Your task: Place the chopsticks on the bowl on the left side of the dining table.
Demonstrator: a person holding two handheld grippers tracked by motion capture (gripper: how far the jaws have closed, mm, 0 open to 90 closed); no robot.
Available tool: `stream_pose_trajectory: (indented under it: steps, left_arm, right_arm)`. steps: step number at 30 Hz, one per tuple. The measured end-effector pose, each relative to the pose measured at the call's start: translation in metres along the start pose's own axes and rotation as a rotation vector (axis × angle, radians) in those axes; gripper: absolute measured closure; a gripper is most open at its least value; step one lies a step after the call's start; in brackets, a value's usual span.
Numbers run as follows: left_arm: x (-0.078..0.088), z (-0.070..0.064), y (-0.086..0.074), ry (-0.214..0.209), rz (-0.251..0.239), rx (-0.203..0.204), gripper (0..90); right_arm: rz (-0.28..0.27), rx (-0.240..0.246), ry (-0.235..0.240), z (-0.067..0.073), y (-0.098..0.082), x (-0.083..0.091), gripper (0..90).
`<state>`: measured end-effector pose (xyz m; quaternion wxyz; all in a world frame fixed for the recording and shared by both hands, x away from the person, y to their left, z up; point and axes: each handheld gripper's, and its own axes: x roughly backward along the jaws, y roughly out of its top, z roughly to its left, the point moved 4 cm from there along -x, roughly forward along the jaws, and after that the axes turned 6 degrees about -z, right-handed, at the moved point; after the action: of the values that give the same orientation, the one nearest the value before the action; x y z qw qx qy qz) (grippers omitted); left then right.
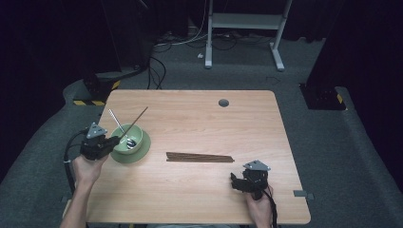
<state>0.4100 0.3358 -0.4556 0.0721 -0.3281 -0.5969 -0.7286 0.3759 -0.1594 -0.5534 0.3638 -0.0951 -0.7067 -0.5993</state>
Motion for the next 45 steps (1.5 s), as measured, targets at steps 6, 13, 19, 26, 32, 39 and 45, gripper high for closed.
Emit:
stream_pose_trajectory:
  steps: [6, 13, 19, 26, 32, 39, 45]
  left_arm:
    - [-0.004, 0.007, -0.007, 0.019, 0.023, 0.009, 83.6]
    - [-0.004, 0.015, -0.008, 0.041, 0.027, 0.017, 83.6]
    - [-0.009, 0.019, -0.011, 0.061, 0.064, 0.003, 83.6]
    - [-0.015, 0.02, -0.015, 0.069, 0.081, 0.0, 83.5]
    - [-0.016, 0.024, -0.016, 0.068, 0.085, 0.011, 83.5]
    - [-0.018, 0.026, -0.015, 0.078, 0.093, 0.0, 83.1]
    - [-0.019, 0.029, -0.015, 0.087, 0.105, -0.004, 82.0]
  right_arm:
    - [0.0, 0.0, 0.0, 0.0, 0.0, 0.0, 14.3]
    - [0.0, 0.0, 0.0, 0.0, 0.0, 0.0, 14.2]
    - [0.0, 0.0, 0.0, 0.0, 0.0, 0.0, 14.3]
    - [0.0, 0.0, 0.0, 0.0, 0.0, 0.0, 14.3]
    - [0.0, 0.0, -0.001, 0.0, 0.0, 0.0, 14.2]
    - [0.0, 0.0, -0.001, 0.0, 0.0, 0.0, 14.2]
    - [0.0, 0.0, -0.001, 0.0, 0.0, 0.0, 14.3]
